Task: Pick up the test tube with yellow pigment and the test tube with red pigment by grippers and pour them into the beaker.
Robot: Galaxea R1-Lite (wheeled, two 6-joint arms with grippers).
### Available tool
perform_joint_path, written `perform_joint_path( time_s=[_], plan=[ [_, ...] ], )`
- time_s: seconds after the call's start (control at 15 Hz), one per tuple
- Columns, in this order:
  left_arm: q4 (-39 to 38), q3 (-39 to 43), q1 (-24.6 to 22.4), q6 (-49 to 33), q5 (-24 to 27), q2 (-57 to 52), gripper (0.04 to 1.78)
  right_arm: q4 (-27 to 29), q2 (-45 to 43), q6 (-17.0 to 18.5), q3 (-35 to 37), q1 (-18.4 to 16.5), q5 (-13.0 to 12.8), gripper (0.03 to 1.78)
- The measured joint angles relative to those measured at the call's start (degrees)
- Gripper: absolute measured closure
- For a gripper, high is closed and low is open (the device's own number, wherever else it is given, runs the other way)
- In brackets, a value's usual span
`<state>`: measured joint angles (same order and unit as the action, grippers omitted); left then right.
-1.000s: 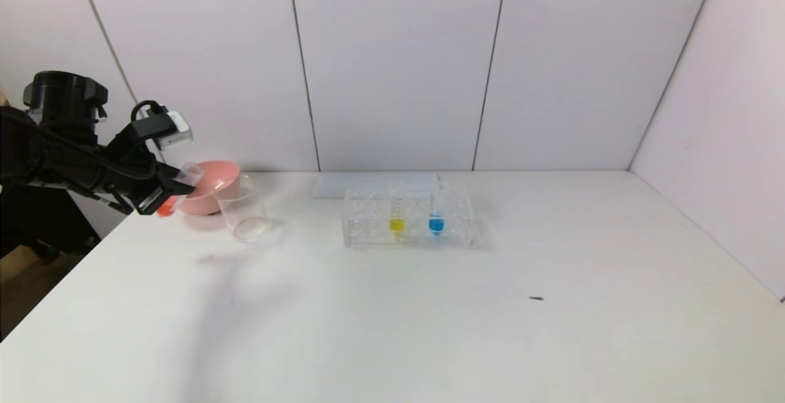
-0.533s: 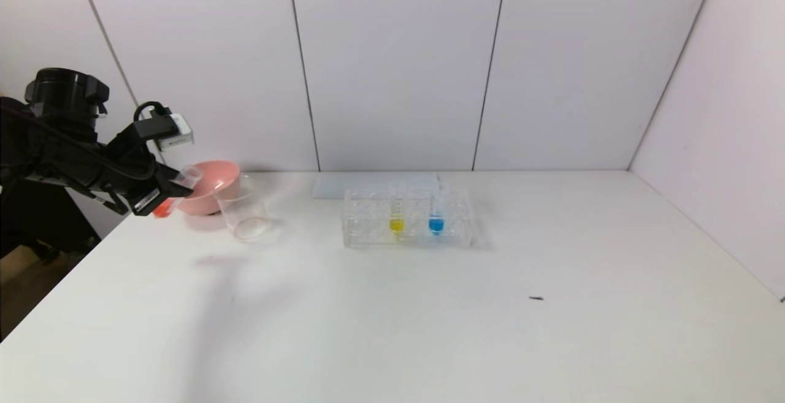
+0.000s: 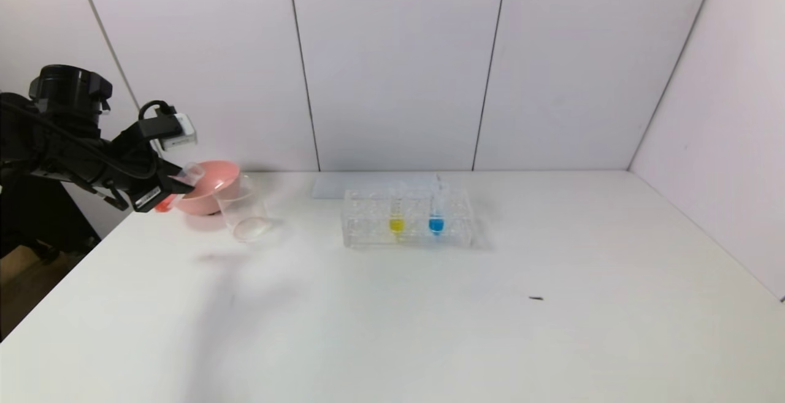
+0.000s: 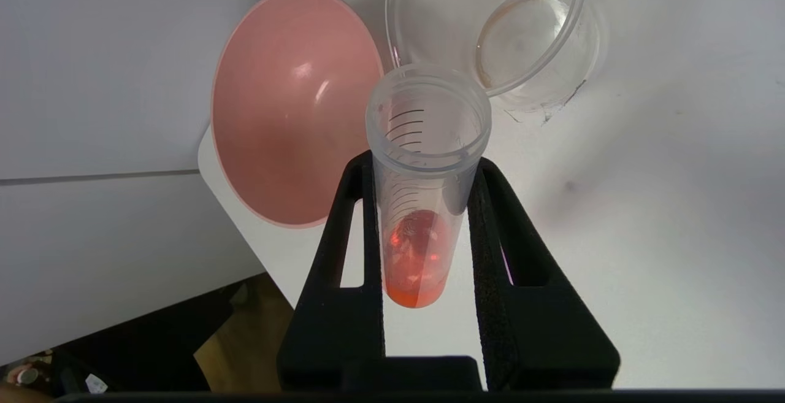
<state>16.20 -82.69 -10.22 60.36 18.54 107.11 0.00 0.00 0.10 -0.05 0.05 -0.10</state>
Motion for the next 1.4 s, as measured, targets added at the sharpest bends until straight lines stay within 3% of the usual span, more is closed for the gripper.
perform_joint_path(
  time_s=[0.47,1.4],
  plan=[
    [4.41,-3.47,-0.06,5.38,-1.01,1.94,1.39,0.00,0.00,0.00,0.00,0.02,0.00,0.11],
    [5.24,-5.53,0.57,6.60,-3.41,2.29,1.39,0.00,0.00,-0.02,0.00,0.02,0.00,0.11]
  ],
)
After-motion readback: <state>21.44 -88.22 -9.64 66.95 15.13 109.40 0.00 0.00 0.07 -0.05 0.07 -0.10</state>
